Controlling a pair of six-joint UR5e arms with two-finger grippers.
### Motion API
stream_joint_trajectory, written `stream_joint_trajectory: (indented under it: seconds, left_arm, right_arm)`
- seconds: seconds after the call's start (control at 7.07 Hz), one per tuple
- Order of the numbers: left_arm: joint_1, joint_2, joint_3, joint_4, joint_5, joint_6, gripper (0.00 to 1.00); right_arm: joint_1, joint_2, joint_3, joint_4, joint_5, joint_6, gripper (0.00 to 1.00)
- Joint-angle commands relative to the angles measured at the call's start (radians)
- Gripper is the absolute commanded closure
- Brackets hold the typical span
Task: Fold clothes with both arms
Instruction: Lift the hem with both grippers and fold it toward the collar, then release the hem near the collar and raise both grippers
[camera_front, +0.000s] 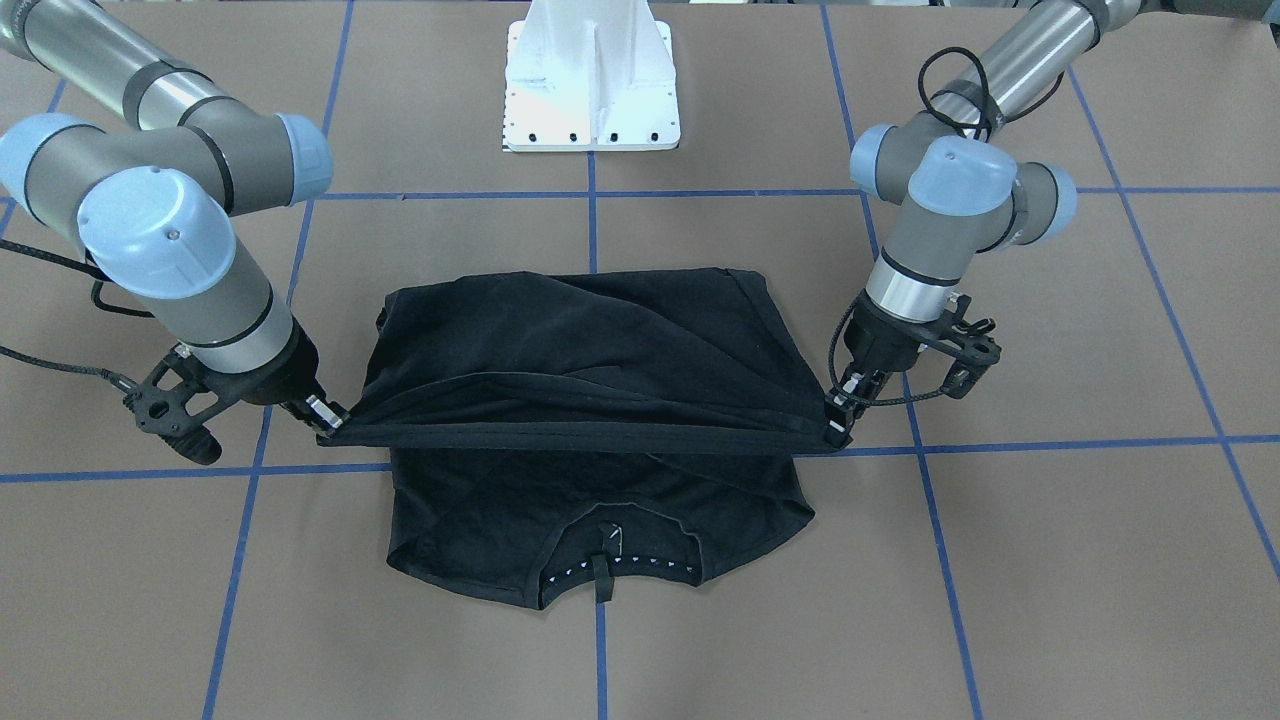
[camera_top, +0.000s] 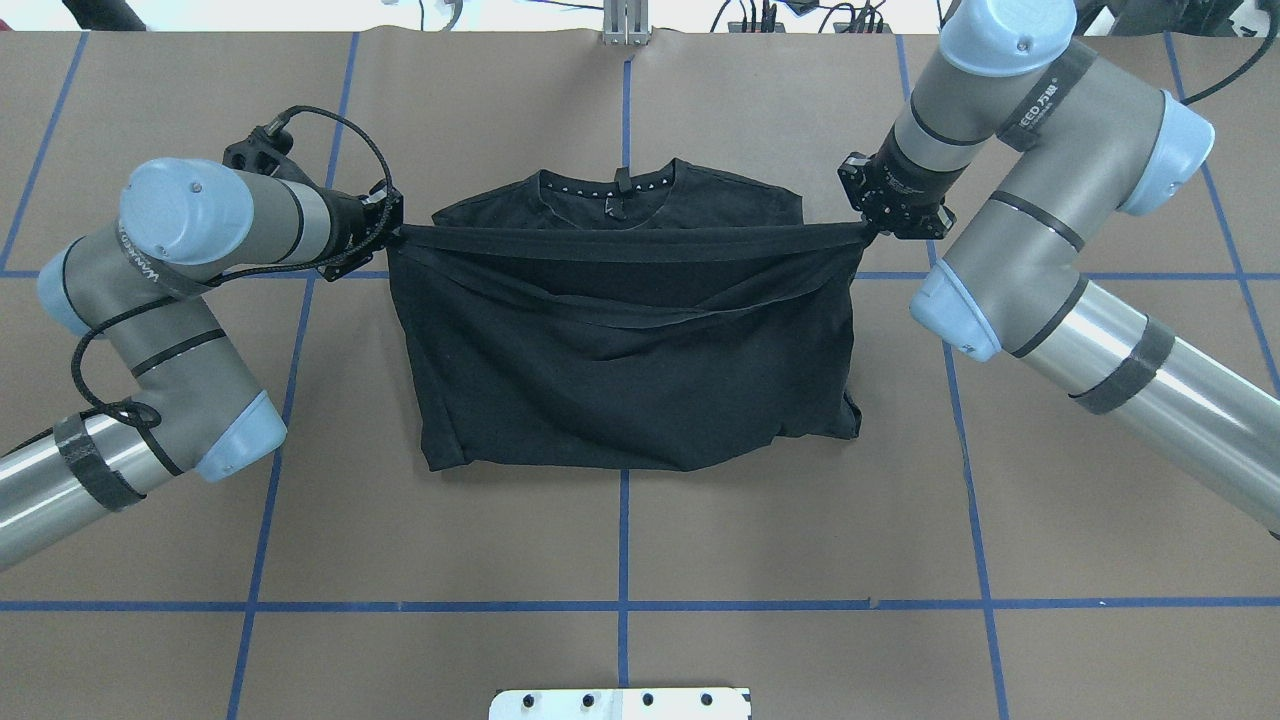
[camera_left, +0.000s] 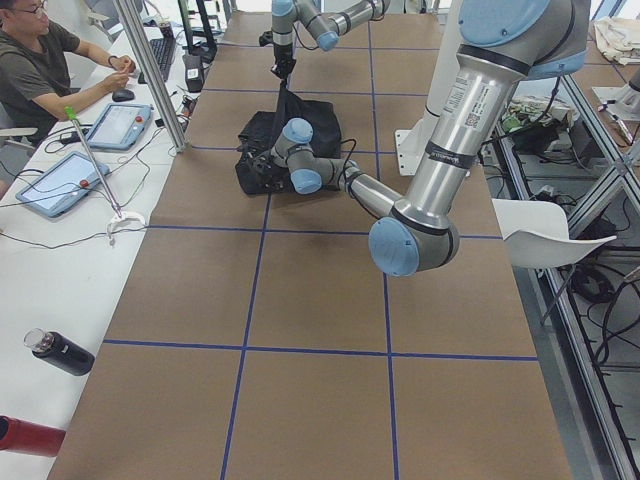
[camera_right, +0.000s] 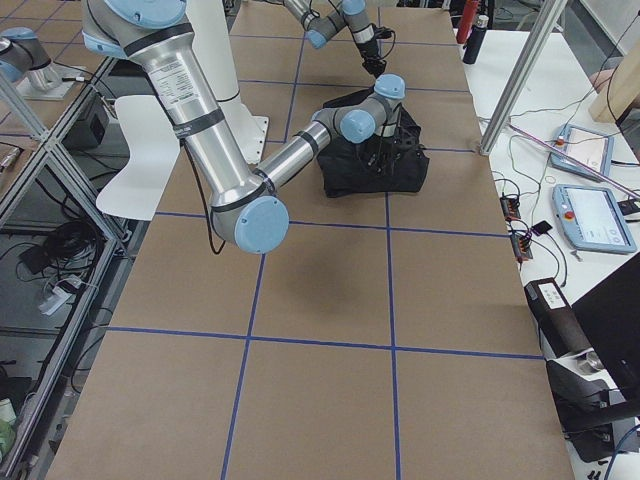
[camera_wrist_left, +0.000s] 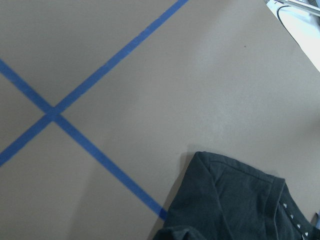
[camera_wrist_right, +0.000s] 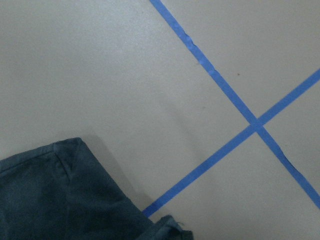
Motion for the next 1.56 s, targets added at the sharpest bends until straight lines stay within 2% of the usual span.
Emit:
stream_joint_trajectory:
  seconds: [0.0, 0.71, 1.42]
  left_arm:
    - [-0.013, -0.016, 0.085, -0.066, 0.005, 0.015, 1.00]
    - [-0.021, -0.030, 0.101, -0.089, 0.024, 0.015, 1.00]
    - [-0.063, -0.018, 0.107, -0.090, 0.025, 0.015, 1.00]
  right_arm:
    - [0.000, 0.031, -0.139, 0.153, -0.011, -0.003, 1.00]
    - [0.002, 0.223, -0.319, 0.156, -0.059, 0.000, 1.00]
    - [-0.001, 0.228, -0.353, 0.179, -0.081, 0.000, 1.00]
